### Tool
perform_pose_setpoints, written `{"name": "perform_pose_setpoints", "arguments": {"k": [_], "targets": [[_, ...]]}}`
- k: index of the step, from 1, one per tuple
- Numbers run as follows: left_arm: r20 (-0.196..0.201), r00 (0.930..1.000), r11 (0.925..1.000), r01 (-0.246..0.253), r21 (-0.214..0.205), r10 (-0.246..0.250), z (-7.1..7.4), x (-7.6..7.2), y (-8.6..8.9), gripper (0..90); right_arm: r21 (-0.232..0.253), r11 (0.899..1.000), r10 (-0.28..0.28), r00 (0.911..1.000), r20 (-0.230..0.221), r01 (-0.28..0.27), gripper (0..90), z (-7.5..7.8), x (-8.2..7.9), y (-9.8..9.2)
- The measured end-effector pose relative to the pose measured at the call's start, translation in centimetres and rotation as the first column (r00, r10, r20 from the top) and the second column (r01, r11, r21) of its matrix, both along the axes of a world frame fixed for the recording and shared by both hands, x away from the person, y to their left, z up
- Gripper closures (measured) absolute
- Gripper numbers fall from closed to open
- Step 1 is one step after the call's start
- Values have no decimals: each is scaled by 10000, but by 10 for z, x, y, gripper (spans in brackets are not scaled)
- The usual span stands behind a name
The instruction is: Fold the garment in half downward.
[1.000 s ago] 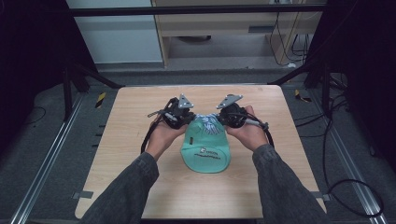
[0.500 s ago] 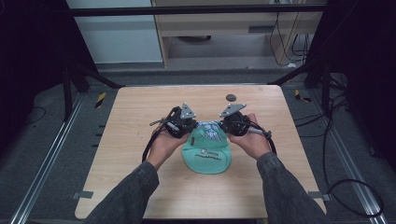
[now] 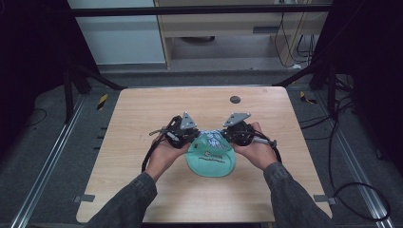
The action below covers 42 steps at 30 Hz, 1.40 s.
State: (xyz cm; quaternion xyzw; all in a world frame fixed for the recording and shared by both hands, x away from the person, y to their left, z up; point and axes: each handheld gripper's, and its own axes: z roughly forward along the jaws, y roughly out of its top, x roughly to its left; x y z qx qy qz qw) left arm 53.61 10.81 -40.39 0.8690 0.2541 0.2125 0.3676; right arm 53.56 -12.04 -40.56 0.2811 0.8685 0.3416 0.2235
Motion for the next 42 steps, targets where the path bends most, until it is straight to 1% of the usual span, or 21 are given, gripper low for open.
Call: {"name": "perform_pose_setpoints", "arguments": {"k": [2, 6, 9, 12, 17, 19, 23, 28, 35, 36, 41, 42], "targets": [[19, 10000, 10000, 10, -12, -10, -1, -2, 1, 847, -20, 10000, 43, 10000, 16, -43, 837, 0, -1, 0], [42, 10000, 10000, 26, -93, -26, -4, -7, 3, 847, -52, 9997, 235, 9997, 73, -235, 837, -2, -9, 2], [-10, 10000, 9996, 31, -278, -31, -6, -11, 5, 846, -39, 9997, 254, 9996, 85, -254, 836, -3, -12, 3], [-26, 10000, 9996, 90, -270, -91, -9, -15, 6, 846, -63, 9996, 263, 9996, 79, -262, 836, -5, -15, 3], [11, 9999, 9992, 153, -371, -153, -10, -20, 6, 846, -50, 9995, 304, 9995, 108, -304, 837, -7, -19, 2], [-7, 9997, 9988, 231, -429, -231, -13, -26, 6, 846, -58, 9993, 364, 9992, 144, -363, 837, -8, -24, -1], [81, 9993, 9988, 375, -325, -372, -16, -31, 3, 846, -175, 9990, 420, 9990, 180, -417, 833, -12, -30, -2], [-13, 9989, 9982, 474, -358, -475, -20, -36, 2, 846, -189, 9984, 543, 9985, 46, -542, 828, -15, -35, -3], [-93, 9984, 9976, 556, -405, -560, -26, -41, 2, 845, -183, 9981, 590, 9983, -20, -590, 826, -20, -40, -4], [-29, 9984, 9976, 556, -412, -558, -28, -43, 2, 844, -233, 9979, 610, 9981, -40, -611, 827, -23, -42, -4], [-133, 9981, 9970, 597, -492, -604, -34, -48, 3, 844, -214, 9976, 652, 9978, -90, -654, 829, -27, -46, -4], [-134, 9978, 9969, 638, -456, -645, -37, -51, 3, 844, -281, 9970, 723, 9973, -96, -725, 829, -29, -48, -4]]}}
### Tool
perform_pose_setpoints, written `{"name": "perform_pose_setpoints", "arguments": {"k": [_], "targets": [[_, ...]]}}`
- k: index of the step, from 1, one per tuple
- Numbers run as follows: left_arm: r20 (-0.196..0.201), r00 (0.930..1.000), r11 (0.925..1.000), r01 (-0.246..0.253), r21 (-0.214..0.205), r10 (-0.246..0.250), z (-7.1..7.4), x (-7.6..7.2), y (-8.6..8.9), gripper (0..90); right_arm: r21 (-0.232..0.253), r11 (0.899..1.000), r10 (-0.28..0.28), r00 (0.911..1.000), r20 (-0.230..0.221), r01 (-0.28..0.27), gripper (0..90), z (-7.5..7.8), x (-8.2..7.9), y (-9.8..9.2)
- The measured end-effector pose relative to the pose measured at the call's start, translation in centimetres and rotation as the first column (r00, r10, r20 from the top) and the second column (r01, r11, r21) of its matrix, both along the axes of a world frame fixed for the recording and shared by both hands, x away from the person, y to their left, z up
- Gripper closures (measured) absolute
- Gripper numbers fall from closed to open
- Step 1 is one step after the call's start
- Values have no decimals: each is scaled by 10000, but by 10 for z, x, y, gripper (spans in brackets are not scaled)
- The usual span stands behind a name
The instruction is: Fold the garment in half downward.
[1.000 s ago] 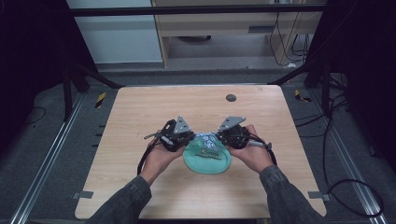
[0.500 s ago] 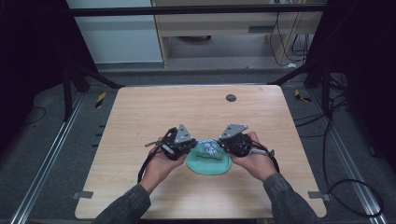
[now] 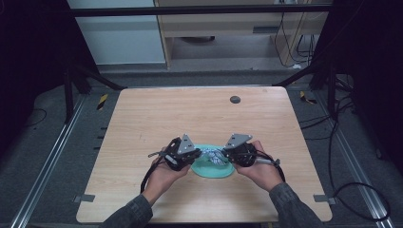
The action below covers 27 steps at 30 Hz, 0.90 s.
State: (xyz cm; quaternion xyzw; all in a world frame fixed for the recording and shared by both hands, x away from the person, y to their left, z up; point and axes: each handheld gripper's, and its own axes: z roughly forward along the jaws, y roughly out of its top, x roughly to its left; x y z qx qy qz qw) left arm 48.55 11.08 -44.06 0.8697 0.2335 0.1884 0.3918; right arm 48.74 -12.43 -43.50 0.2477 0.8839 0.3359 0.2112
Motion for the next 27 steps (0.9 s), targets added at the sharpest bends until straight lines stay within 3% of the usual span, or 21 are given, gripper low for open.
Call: {"name": "perform_pose_setpoints", "arguments": {"k": [22, 27], "targets": [[-206, 9993, 9995, 303, -108, -306, -11, -22, 3, 847, 31, 9995, 309, 9991, -277, -309, 818, -16, -27, -2], [-200, 9988, 9990, 435, -58, -436, -12, -25, 0, 847, -57, 9996, 260, 9989, -391, -262, 710, -19, -28, -3]]}}
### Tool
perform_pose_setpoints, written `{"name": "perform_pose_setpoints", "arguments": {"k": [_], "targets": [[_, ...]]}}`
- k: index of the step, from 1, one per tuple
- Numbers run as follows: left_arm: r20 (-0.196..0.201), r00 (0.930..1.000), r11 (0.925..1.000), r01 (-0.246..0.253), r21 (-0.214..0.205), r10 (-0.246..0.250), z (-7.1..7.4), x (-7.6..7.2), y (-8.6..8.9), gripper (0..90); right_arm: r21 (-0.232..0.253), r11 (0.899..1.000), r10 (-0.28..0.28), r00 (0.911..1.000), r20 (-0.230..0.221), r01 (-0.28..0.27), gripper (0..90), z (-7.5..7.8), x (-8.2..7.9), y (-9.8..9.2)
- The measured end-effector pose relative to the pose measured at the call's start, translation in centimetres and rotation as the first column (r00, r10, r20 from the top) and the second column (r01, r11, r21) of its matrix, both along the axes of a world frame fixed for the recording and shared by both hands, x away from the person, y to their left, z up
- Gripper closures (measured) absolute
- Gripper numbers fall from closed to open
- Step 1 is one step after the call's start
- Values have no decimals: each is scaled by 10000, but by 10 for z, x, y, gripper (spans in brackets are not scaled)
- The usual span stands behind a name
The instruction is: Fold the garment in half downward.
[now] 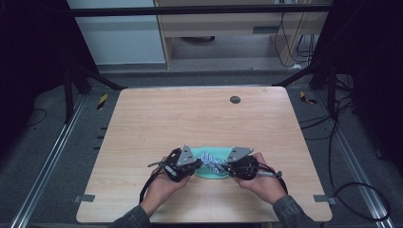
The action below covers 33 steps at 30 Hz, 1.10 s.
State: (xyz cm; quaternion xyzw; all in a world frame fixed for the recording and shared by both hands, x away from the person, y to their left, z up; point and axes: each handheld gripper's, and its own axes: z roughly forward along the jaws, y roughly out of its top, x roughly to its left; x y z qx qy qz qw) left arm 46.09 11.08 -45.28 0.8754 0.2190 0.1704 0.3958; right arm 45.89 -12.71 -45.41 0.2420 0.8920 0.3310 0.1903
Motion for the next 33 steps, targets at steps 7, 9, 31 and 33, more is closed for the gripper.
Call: {"name": "perform_pose_setpoints", "arguments": {"k": [7, 9, 31, 33], "targets": [[54, 10000, 10000, 58, -72, -57, 0, -4, 0, 846, -82, 10000, 43, 9999, -130, -44, 597, 0, 0, 4], [-12, 10000, 9999, 79, -139, -80, -1, -6, 0, 846, -43, 10000, -32, 9997, -224, 31, 599, -1, 0, 5], [-14, 10000, 9994, 0, -338, 0, -9, -13, 15, 456, -167, 9989, 422, 9983, -400, -429, 810, -5, -6, 3], [-188, 9996, 9997, 222, -142, -225, -15, -13, 15, 432, -131, 9990, 418, 9983, -393, -424, 799, -5, -8, 3]]}}
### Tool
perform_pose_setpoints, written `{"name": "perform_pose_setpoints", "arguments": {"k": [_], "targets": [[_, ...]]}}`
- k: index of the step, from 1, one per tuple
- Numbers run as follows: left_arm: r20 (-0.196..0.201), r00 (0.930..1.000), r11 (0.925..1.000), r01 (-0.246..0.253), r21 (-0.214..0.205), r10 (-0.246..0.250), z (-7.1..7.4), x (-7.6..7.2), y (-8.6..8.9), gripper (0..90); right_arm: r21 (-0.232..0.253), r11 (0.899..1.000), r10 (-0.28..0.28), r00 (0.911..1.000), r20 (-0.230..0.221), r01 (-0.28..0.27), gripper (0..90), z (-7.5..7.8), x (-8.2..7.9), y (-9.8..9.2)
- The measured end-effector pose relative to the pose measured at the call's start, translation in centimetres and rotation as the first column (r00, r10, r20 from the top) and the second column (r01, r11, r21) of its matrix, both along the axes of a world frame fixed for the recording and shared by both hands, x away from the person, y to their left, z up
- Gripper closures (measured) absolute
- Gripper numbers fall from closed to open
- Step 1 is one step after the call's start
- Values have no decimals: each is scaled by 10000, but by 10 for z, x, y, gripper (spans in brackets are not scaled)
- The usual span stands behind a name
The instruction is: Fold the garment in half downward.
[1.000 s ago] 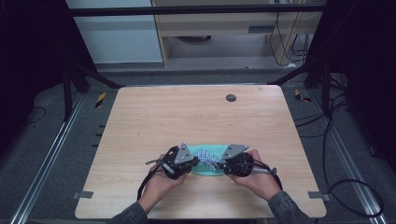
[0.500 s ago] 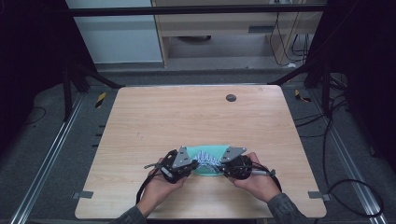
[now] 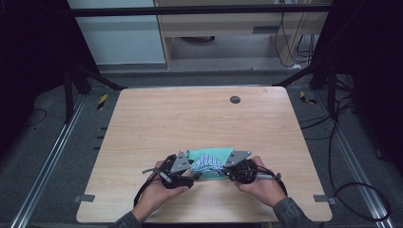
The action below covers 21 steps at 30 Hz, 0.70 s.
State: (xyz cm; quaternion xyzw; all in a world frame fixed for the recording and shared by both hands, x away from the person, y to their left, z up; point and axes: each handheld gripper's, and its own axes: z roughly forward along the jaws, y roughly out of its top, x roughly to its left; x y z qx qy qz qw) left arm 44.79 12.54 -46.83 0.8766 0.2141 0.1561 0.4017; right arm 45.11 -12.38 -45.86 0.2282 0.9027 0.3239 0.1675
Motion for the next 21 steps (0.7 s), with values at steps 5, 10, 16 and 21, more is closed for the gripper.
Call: {"name": "perform_pose_setpoints", "arguments": {"k": [5, 10, 16, 21], "targets": [[-122, 9999, 10000, 29, 19, -28, -9, -3, 0, 479, -136, 9998, 126, 9999, 24, -126, 744, -4, -5, 2], [-25, 10000, 10000, 62, 42, -62, -12, -6, 1, 521, -81, 9999, 79, 10000, 23, -78, 689, -6, -10, 2], [-93, 9999, 10000, 52, 22, -52, -14, -6, 4, 659, -74, 10000, -32, 10000, 92, 32, 703, -8, -14, -3], [13, 9999, 9995, 165, 269, -166, -15, -8, 3, 824, -94, 9999, 87, 9999, 131, -86, 789, -11, -16, -4]]}}
